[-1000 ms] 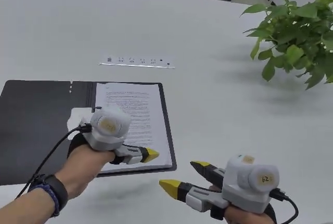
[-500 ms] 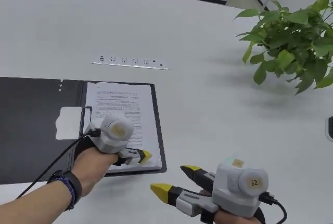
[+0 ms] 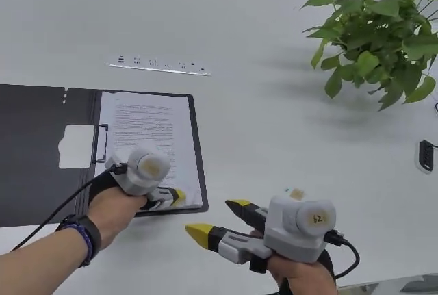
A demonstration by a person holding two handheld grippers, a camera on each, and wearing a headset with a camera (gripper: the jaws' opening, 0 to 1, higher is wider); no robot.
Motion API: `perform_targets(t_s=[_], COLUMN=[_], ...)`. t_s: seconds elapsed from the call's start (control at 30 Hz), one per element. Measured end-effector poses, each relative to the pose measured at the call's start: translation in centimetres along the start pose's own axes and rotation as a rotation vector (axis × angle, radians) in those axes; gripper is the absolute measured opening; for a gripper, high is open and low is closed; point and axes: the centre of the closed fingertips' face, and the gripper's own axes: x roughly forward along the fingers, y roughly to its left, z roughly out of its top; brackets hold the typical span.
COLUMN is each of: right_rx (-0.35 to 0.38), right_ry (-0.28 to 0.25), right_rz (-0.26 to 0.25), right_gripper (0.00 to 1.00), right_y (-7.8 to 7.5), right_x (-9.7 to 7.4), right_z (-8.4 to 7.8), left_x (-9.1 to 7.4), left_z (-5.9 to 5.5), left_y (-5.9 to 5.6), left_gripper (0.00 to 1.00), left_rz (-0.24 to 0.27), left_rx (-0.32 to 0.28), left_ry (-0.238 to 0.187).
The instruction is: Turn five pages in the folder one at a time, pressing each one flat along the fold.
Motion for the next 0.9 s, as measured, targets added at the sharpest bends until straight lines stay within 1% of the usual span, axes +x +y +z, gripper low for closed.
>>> perform_targets(t_s=[0.13, 0.2, 0.27, 0.33, 0.37, 0.4, 0.43, 0.47, 0.5, 0.53, 0.57, 0.6, 0.63, 0.67, 0.77, 0.83, 0.87, 0.9], right_rx=[0.009, 0.010, 0.011, 0.013, 0.013, 0.014, 0.017, 0.017, 0.016, 0.017, 0.019, 0.021, 0.023, 0.023, 0.025, 0.024, 0.026, 0.030], right_ry=[-0.011, -0.008, -0.008, -0.007, -0.007, -0.008, -0.008, -0.007, -0.005, -0.005, -0.007, -0.009, -0.010, -0.011, -0.009, -0.007, -0.008, -0.011], right_rz=[0.002, 0.002, 0.003, 0.002, 0.001, 0.001, 0.001, 0.000, -0.001, -0.002, -0.003, -0.004, -0.004, -0.005, -0.008, -0.010, -0.011, -0.012], right_gripper=[0.60, 0.60, 0.60, 0.60, 0.60, 0.60, 0.60, 0.60, 0.60, 0.60, 0.60, 0.60, 0.60, 0.60, 0.60, 0.60, 0.60, 0.60], right_y=[0.0, 0.0, 0.0, 0.0, -0.1, -0.1, -0.2, -0.2, -0.2, -0.2, -0.3, -0.3, -0.3, -0.3, -0.5, -0.6, -0.6, -0.6], right_x=[0.2, 0.3, 0.3, 0.3, 0.3, 0.3, 0.3, 0.3, 0.3, 0.3, 0.2, 0.2, 0.1, 0.1, -0.1, -0.1, -0.2, -0.2], right_z=[0.1, 0.0, -0.1, -0.2, -0.3, -0.3, -0.3, -0.4, -0.5, -0.4, -0.4, -0.4, -0.4, -0.5, -0.6, -0.7, -0.8, -0.8], left_x=[0.0, 0.0, 0.0, 0.1, 0.0, 0.0, 0.0, 0.0, 0.1, 0.1, 0.2, 0.2, 0.2, 0.2, 0.3, 0.3, 0.3, 0.2], left_z=[0.0, 0.0, 0.1, 0.2, 0.2, 0.2, 0.4, 0.5, 0.6, 0.4, 0.4, 0.3, 0.3, 0.4, 0.4, 0.5, 0.5, 0.5], left_y=[-0.1, -0.2, -0.5, -1.1, -1.5, -2.0, -3.0, -3.5, -3.8, -4.3, -4.8, -4.4, -4.3, -4.2, -3.8, -3.7, -3.7, -3.8], left_gripper=[0.67, 0.66, 0.63, 0.55, 0.51, 0.43, 0.34, 0.26, 0.20, 0.15, 0.09, 0.06, 0.06, 0.05, 0.00, 0.00, 0.00, 0.00], left_rz=[0.003, -0.001, -0.010, -0.028, -0.029, -0.040, -0.068, -0.067, -0.052, -0.070, -0.096, -0.070, -0.070, -0.067, -0.059, -0.073, -0.078, -0.091], left_rx=[0.018, 0.022, 0.038, 0.055, 0.061, 0.066, 0.100, 0.130, 0.162, 0.140, 0.106, 0.112, 0.105, 0.084, 0.106, 0.101, 0.082, 0.018], left_ry=[-0.008, -0.020, -0.034, -0.042, -0.046, -0.051, -0.056, -0.061, -0.070, -0.067, -0.085, -0.087, -0.094, -0.097, -0.089, -0.086, -0.085, -0.079])
